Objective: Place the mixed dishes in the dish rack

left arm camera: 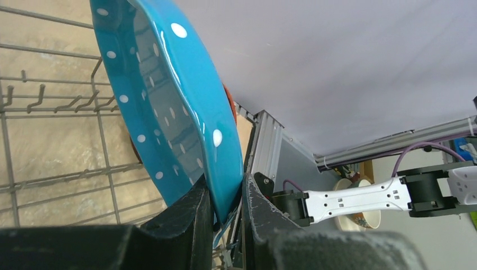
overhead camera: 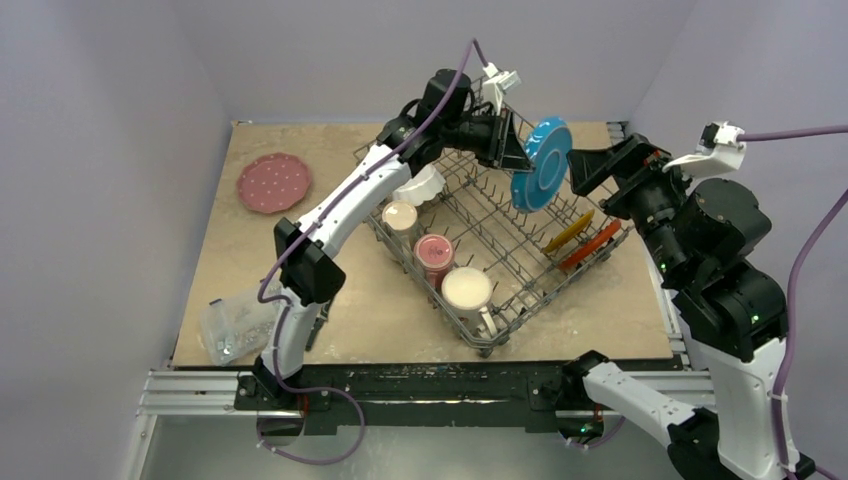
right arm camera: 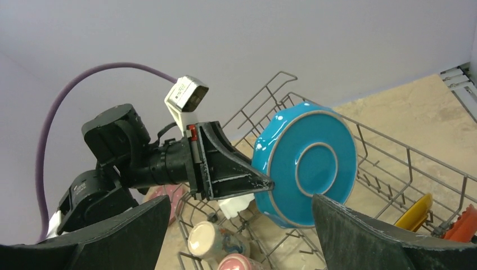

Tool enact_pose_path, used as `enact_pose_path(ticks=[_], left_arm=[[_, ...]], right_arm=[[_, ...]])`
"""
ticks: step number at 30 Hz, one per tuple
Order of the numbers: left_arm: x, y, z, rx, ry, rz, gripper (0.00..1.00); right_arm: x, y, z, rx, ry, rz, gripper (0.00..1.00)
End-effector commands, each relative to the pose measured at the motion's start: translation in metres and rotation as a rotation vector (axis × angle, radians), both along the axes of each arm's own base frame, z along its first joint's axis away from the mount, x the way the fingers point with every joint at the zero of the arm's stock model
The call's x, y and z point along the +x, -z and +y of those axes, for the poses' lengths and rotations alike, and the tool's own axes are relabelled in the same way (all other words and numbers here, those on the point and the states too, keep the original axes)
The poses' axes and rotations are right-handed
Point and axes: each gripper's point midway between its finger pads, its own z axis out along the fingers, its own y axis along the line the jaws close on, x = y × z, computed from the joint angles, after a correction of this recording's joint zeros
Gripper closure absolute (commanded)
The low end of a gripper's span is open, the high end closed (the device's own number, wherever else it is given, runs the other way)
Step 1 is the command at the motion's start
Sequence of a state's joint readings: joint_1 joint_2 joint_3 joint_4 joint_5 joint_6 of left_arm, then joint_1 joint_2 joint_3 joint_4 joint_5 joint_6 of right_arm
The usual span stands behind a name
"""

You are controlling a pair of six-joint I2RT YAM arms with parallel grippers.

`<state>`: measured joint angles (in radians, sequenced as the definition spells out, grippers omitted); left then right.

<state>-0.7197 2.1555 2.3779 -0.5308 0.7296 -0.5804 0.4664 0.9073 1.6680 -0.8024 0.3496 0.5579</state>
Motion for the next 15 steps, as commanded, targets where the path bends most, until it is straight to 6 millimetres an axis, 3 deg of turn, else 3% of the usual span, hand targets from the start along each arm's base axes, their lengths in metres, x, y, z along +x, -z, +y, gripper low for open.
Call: enact_pose_path(ticks=[1, 6, 15], left_arm=[[-0.021, -0.098, -0.008, -0.265, 0.098, -0.248, 1.00], [-0.028, -0.085, -0.021, -0.265, 0.152, -0.272, 1.00], [-0.017, -0.053, -0.037, -0.239, 0.175, -0.280, 1.00]], right_arm=[[-0.012, -0.004, -0.006, 0.039, 0.006, -0.008, 0.02], [-0.021, -0.001, -0.010, 0.057, 0.009, -0.008, 0.02], [-0.034, -0.003, -0.026, 0.008, 0.050, 0.008, 0.02]])
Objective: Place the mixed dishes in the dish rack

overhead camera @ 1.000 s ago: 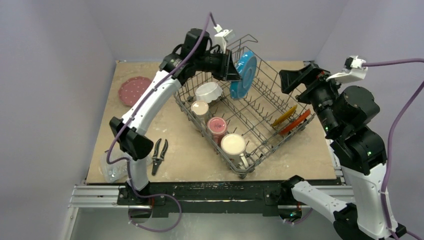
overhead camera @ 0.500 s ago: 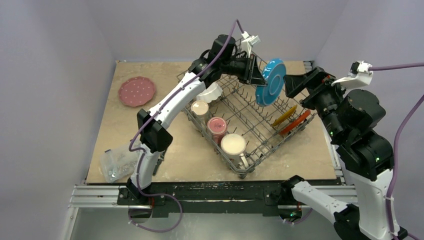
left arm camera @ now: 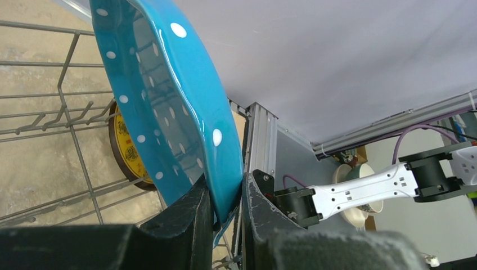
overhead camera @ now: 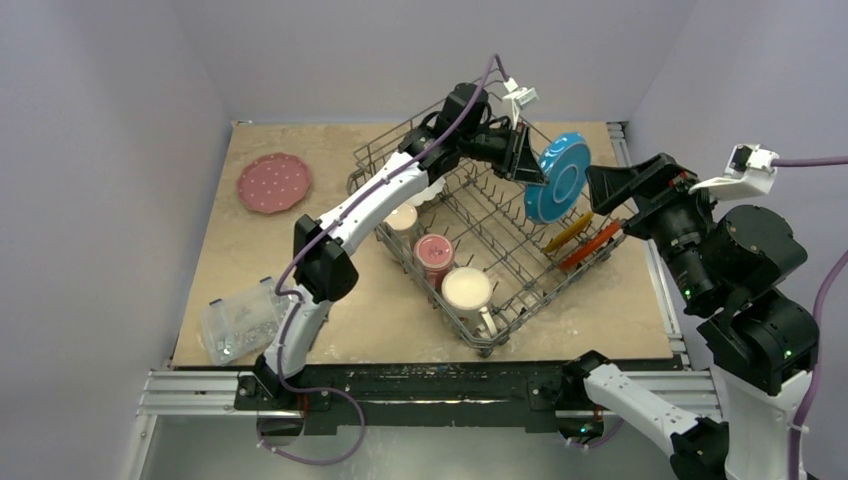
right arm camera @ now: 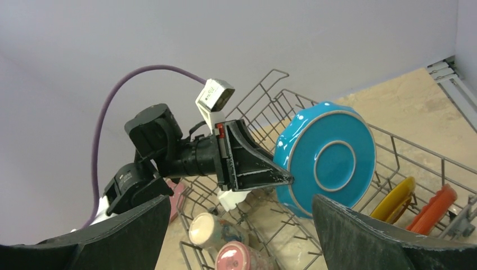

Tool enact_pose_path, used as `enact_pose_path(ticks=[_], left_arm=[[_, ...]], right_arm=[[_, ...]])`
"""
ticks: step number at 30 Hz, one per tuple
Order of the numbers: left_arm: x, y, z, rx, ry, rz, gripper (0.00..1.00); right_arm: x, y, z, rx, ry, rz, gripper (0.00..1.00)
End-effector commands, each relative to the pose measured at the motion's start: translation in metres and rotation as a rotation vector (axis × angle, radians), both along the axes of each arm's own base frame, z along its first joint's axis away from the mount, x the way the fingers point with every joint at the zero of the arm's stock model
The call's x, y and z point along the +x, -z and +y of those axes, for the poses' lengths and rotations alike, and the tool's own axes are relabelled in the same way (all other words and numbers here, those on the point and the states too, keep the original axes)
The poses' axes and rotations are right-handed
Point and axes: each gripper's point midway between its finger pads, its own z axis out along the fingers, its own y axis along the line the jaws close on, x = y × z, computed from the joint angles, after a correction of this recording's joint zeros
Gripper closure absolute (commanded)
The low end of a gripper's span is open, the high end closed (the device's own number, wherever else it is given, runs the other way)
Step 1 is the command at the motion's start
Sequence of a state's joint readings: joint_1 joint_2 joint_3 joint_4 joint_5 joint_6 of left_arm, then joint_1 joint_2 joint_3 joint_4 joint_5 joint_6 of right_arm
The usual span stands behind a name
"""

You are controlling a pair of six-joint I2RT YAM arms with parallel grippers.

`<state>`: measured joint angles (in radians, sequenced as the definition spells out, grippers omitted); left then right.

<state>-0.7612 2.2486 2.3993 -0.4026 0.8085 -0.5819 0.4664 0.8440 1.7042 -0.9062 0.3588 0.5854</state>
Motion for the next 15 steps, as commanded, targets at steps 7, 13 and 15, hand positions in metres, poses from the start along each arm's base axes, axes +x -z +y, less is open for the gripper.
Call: enact_pose_path(ticks=[7, 13, 15], left_arm=[[-0.002, -0.050, -0.008, -0.173, 0.078, -0.258, 1.00], [0.002, -0.026, -0.013, -0.142, 0.103, -0.250, 1.00], [0.004, -0.019, -0.014, -0.136, 0.111, -0.254, 1.00]], right_arm=[[-0.003, -0.001, -0.012, -0.051, 0.043, 0.014, 0.02], [-0.004, -0.002, -0.014, -0.074, 0.046, 0.019, 0.02], [-0.004, -0.001, -0.015, -0.078, 0.050, 0.023, 0.02]])
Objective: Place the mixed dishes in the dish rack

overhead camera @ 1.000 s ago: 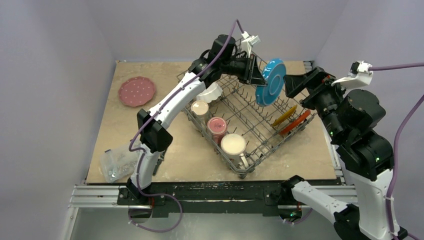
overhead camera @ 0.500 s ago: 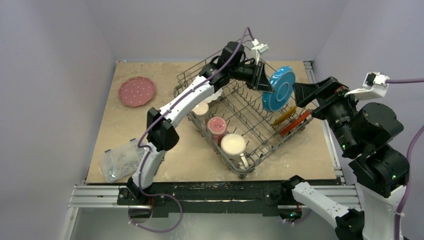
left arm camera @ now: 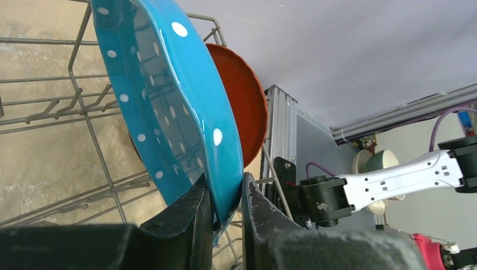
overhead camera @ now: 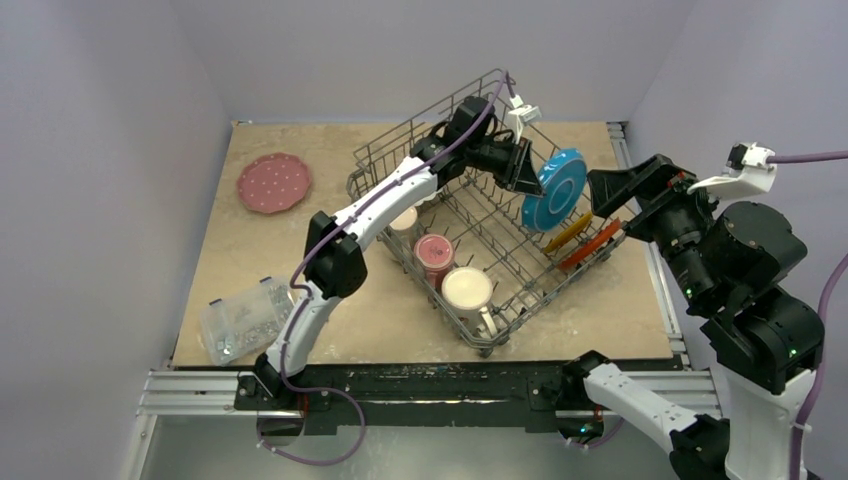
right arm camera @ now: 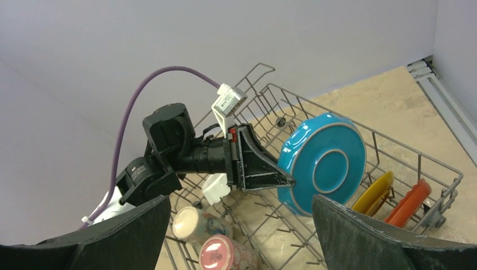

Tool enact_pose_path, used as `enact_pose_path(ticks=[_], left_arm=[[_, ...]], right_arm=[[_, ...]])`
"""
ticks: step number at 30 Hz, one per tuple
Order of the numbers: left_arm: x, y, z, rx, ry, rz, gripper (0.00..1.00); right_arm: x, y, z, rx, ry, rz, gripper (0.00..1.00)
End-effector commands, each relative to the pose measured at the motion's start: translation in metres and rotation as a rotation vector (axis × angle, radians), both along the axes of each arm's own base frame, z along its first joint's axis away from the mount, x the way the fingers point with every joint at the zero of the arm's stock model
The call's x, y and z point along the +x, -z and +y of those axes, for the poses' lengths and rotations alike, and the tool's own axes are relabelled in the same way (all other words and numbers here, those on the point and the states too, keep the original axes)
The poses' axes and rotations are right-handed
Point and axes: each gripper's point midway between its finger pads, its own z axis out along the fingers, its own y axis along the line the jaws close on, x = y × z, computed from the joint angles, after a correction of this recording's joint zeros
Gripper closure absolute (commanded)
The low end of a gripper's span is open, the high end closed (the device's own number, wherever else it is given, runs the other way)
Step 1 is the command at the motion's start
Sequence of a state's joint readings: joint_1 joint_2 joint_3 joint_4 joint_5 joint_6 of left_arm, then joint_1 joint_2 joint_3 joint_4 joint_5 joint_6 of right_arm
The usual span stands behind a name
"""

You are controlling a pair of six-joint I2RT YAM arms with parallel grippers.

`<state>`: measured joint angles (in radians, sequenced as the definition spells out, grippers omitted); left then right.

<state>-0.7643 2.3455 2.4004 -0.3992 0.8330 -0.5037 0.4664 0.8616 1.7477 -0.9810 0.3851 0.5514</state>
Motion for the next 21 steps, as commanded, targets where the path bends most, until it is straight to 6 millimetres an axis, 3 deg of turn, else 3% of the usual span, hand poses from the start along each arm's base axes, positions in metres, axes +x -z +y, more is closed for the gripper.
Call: enact_pose_path(ticks=[1, 15, 21], left_arm=[[-0.005, -0.073, -0.001, -0.195, 0.078, -0.246, 1.00], [0.010, -0.027, -0.009, -0.131, 0.079, -0.238, 1.00], [0.021, 0.001, -0.007, -0.065, 0.050, -0.257, 0.98]], right_arm=[[-0.001, -0.007, -0.007, -0.022, 0.027, -0.016, 0.02], [-0.006, -0.001, -0.012, -0.017, 0.046, 0.007, 0.02], [-0.008, 0.004, -0.012, -0.002, 0.047, 0.018, 0.02]])
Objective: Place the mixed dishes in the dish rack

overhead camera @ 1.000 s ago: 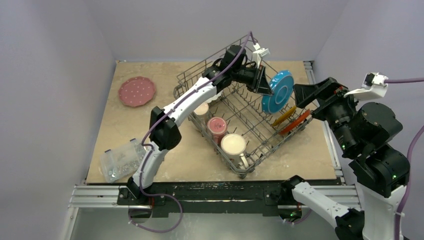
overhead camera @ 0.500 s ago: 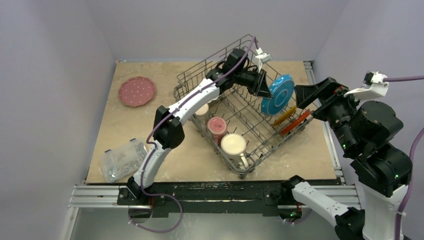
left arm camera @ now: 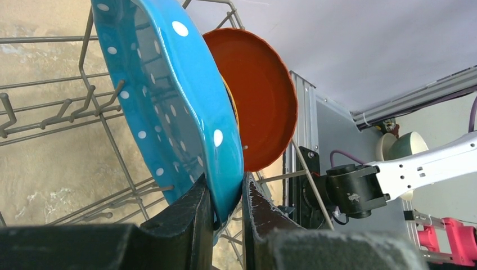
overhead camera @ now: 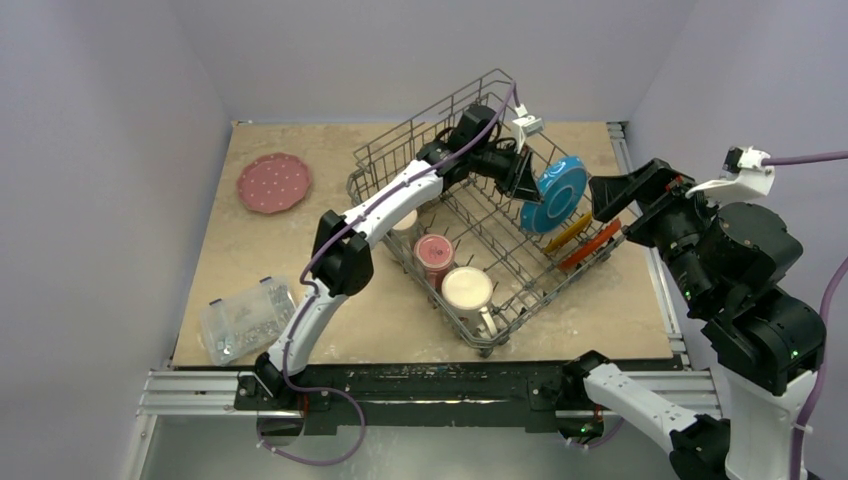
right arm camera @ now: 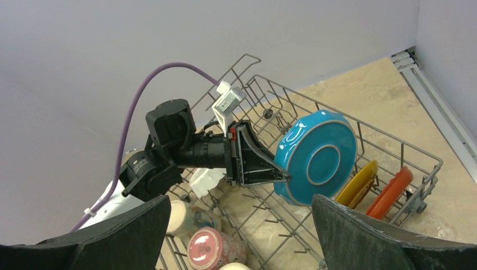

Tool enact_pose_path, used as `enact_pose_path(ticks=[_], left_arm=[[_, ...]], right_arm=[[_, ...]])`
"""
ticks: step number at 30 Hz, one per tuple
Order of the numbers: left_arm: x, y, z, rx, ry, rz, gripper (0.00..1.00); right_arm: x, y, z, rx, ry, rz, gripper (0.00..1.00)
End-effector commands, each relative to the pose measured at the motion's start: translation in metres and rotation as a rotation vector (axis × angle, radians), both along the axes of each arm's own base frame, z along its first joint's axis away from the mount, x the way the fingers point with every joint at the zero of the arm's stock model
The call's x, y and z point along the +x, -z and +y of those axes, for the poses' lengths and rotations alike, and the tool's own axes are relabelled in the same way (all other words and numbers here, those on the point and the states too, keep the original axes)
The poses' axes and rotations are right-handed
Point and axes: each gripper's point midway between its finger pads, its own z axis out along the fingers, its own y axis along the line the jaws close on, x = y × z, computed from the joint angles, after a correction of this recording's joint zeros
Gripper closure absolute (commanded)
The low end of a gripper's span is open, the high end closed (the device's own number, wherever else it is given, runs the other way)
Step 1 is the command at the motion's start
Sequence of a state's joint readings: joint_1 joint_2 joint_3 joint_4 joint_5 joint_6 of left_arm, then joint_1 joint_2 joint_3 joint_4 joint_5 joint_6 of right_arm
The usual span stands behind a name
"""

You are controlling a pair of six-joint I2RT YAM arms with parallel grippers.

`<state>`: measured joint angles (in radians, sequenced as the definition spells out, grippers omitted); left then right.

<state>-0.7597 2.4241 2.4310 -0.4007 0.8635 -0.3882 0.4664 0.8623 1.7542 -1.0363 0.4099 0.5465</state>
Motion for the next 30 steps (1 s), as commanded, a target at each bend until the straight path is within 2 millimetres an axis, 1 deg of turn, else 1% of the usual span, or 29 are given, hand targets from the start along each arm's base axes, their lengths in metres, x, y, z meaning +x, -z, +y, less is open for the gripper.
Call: enact_pose_path(ticks=[1, 2, 3, 4, 5, 6, 8, 10, 13, 14, 16, 17, 18, 20, 21, 23, 25, 27, 28, 30], left_arm=[[0.011, -0.034, 0.001, -0.083, -0.003, -0.185, 0.91], [0.011, -0.035, 0.002, -0.082, -0.006, -0.181, 0.81], [0.013, -0.038, 0.005, -0.080, -0.017, -0.180, 0.67], [0.013, -0.041, 0.007, -0.081, -0.026, -0.179, 0.58], [0.015, -0.045, 0.009, -0.080, -0.041, -0.181, 0.50], [0.017, -0.050, 0.012, -0.074, -0.063, -0.186, 0.46], [0.019, -0.059, 0.019, -0.066, -0.089, -0.181, 0.42], [0.018, -0.068, 0.025, -0.059, -0.106, -0.172, 0.33], [0.013, -0.078, 0.033, -0.049, -0.114, -0.169, 0.27], [0.011, -0.079, 0.035, -0.040, -0.117, -0.159, 0.24], [0.006, -0.085, 0.042, -0.022, -0.137, -0.143, 0.13], [0.005, -0.089, 0.047, -0.011, -0.159, -0.137, 0.11], [0.001, -0.099, 0.054, -0.006, -0.185, -0.140, 0.11], [-0.001, -0.109, 0.071, 0.023, -0.256, -0.158, 0.11], [-0.003, -0.115, 0.082, 0.043, -0.295, -0.169, 0.11], [-0.006, -0.119, 0.109, 0.108, -0.368, -0.189, 0.11], [-0.003, -0.124, 0.146, 0.183, -0.487, -0.213, 0.11], [0.003, -0.124, 0.193, 0.267, -0.630, -0.220, 0.11], [0.007, -0.125, 0.221, 0.309, -0.718, -0.225, 0.12], [0.010, -0.117, 0.283, 0.412, -0.905, -0.215, 0.12]], right_arm=[[-0.005, -0.007, -0.005, 0.032, 0.021, -0.024, 0.02], [-0.005, -0.006, -0.005, 0.036, 0.022, -0.022, 0.02], [-0.005, -0.005, -0.005, 0.040, 0.023, -0.021, 0.02], [-0.005, -0.005, -0.005, 0.044, 0.024, -0.022, 0.02], [-0.005, -0.004, -0.005, 0.049, 0.025, -0.021, 0.02], [-0.005, -0.003, -0.004, 0.054, 0.024, -0.022, 0.02], [-0.004, -0.002, -0.003, 0.063, 0.020, -0.023, 0.02], [-0.005, -0.004, -0.002, 0.069, 0.017, -0.029, 0.02], [-0.005, -0.007, -0.002, 0.077, 0.014, -0.042, 0.02], [-0.005, -0.006, -0.001, 0.081, 0.012, -0.046, 0.02], [-0.006, -0.002, 0.000, 0.099, 0.008, -0.050, 0.02], [-0.006, -0.001, 0.001, 0.113, 0.005, -0.054, 0.02], [-0.007, 0.003, 0.002, 0.123, 0.002, -0.054, 0.02], [-0.007, 0.010, 0.003, 0.142, -0.002, -0.052, 0.02], [-0.007, 0.014, 0.004, 0.150, -0.004, -0.048, 0.02], [-0.007, 0.019, 0.007, 0.161, -0.013, -0.049, 0.02], [-0.003, 0.023, 0.012, 0.162, -0.032, -0.054, 0.02], [0.002, 0.024, 0.019, 0.161, -0.055, -0.060, 0.02], [0.006, 0.025, 0.022, 0.159, -0.066, -0.062, 0.02], [0.013, 0.025, 0.031, 0.156, -0.093, -0.073, 0.02]])
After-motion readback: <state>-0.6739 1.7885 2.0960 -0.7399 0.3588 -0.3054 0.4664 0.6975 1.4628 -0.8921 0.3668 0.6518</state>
